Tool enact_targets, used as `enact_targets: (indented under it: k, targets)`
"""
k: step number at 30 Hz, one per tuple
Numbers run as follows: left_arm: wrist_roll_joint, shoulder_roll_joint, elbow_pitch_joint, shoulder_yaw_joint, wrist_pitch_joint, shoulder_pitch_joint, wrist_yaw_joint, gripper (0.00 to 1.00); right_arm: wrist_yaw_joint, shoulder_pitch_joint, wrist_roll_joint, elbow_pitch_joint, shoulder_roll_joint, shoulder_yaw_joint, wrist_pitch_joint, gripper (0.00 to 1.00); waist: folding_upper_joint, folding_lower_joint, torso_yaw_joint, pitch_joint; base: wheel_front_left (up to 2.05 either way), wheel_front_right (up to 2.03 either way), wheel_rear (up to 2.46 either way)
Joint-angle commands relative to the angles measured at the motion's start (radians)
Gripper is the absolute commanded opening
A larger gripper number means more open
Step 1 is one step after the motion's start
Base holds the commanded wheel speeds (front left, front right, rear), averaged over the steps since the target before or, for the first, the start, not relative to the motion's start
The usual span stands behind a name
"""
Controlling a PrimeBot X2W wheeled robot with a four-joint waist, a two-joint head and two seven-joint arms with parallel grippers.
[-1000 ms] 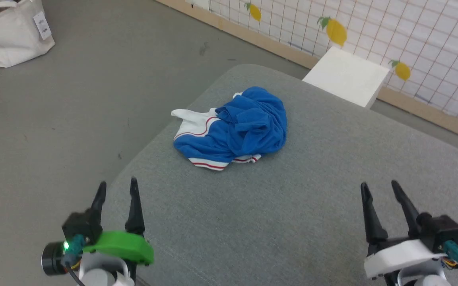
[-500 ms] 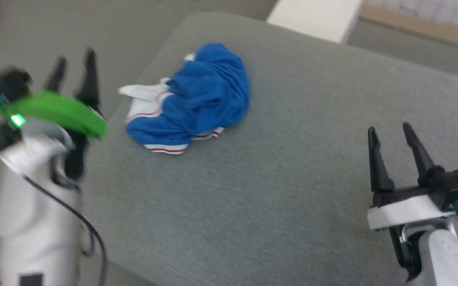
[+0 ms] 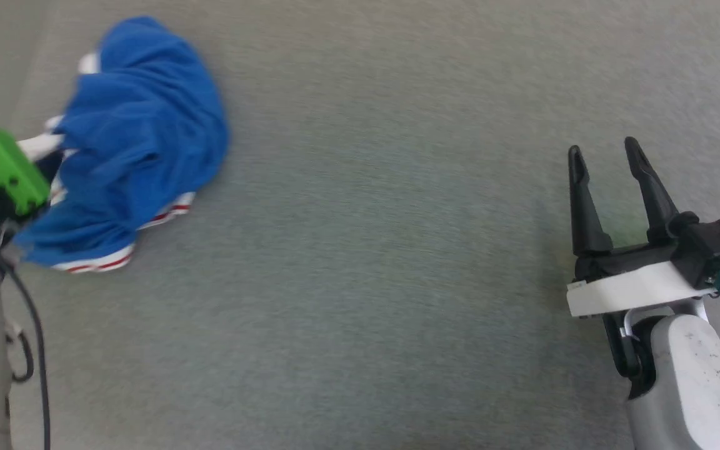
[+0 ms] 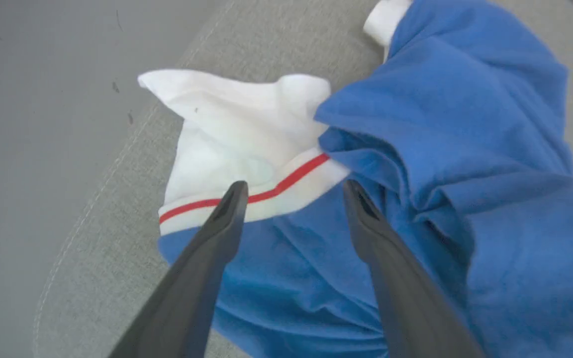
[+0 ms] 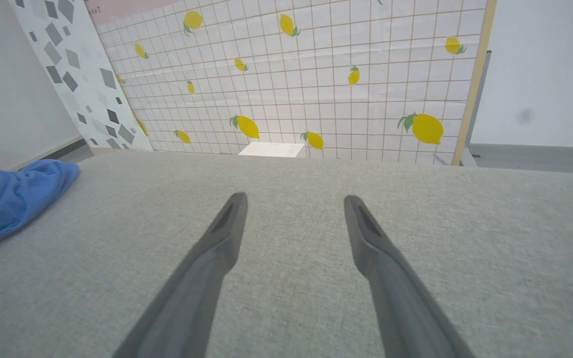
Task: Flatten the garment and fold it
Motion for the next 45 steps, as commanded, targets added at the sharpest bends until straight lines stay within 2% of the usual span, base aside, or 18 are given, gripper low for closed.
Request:
enact_targets:
  k: [1, 6, 7, 8, 9, 11, 14, 16, 18, 23, 28, 34, 45]
  targets:
    - [0.000, 0.008, 0.001, 0.006, 0.043, 0.041, 0.022, 1.00, -0.002, -0.015, 0.013, 0.001, -0.001, -0.003, -0.005, 1.00, 0.0055, -0.0002, -0.160, 0.126, 0.00, 0.00, 0.00]
    - [-0.026, 0.016, -0.050, 0.023, 0.175, 0.149, 0.079, 1.00, -0.002, -0.004, 0.027, -0.007, -0.001, -0.005, -0.006, 1.00, 0.0055, -0.0002, -0.183, 0.108, 0.00, 0.00, 0.00]
    - [-0.032, 0.016, -0.070, 0.027, 0.196, 0.173, 0.088, 0.94, -0.002, 0.001, 0.028, -0.008, -0.001, -0.006, -0.006, 1.00, 0.0055, -0.0002, -0.184, 0.101, 0.00, 0.00, 0.00]
    - [-0.038, 0.015, -0.086, 0.031, 0.209, 0.191, 0.092, 0.62, -0.002, 0.004, 0.029, -0.009, -0.001, -0.008, -0.006, 1.00, 0.0055, -0.0002, -0.185, 0.095, 0.00, 0.00, 0.00]
    - [-0.045, 0.014, -0.107, 0.033, 0.224, 0.212, 0.094, 0.00, -0.002, 0.007, 0.030, -0.011, -0.001, -0.009, -0.006, 1.00, 0.0055, -0.0002, -0.185, 0.089, 0.00, 0.00, 0.00]
    - [-0.049, 0.015, -0.145, 0.032, 0.236, 0.245, 0.091, 0.00, -0.002, 0.014, 0.030, -0.013, -0.001, -0.013, -0.006, 1.00, 0.0055, -0.0002, -0.181, 0.074, 0.00, 0.00, 0.00]
    - [-0.027, 0.025, -0.199, 0.040, 0.167, 0.268, 0.081, 0.00, -0.002, 0.023, 0.026, -0.013, -0.001, -0.014, -0.006, 1.00, 0.0055, -0.0002, -0.174, 0.048, 0.00, 0.00, 0.00]
    - [0.007, 0.035, -0.226, 0.052, 0.049, 0.265, 0.066, 0.00, -0.002, 0.030, 0.025, -0.009, -0.001, -0.015, -0.006, 1.00, 0.0055, -0.0002, -0.168, 0.020, 0.00, 0.00, 0.00]
    - [0.051, 0.047, -0.237, 0.061, -0.110, 0.250, 0.042, 0.00, -0.002, 0.041, 0.024, -0.006, -0.001, -0.016, -0.006, 1.00, 0.0055, -0.0002, -0.162, -0.018, 0.00, 0.00, 0.00]
    - [0.098, 0.030, -0.223, 0.070, -0.472, 0.174, -0.034, 0.00, -0.002, 0.088, 0.018, -0.003, -0.001, -0.040, -0.006, 1.00, 0.0055, -0.0002, -0.143, -0.128, 0.00, 0.00, 0.00]
    - [0.135, -0.002, -0.241, 0.023, -0.704, 0.104, -0.103, 0.00, -0.002, 0.147, 0.015, 0.004, -0.001, -0.066, -0.006, 1.00, 0.0055, -0.0002, -0.137, -0.241, 0.00, 0.00, 0.00]
    - [0.173, -0.071, -0.247, -0.085, -0.805, 0.026, -0.146, 0.00, -0.002, 0.226, 0.016, 0.008, -0.001, -0.087, -0.006, 1.00, 0.0055, -0.0002, -0.162, -0.365, 0.00, 0.00, 0.00]
    - [0.154, -0.267, -0.208, -0.283, -0.821, -0.084, -0.193, 0.00, -0.002, 0.268, 0.007, 0.001, -0.001, -0.080, -0.006, 1.00, 0.0055, -0.0002, -0.294, -0.421, 0.00, 0.00, 0.00]
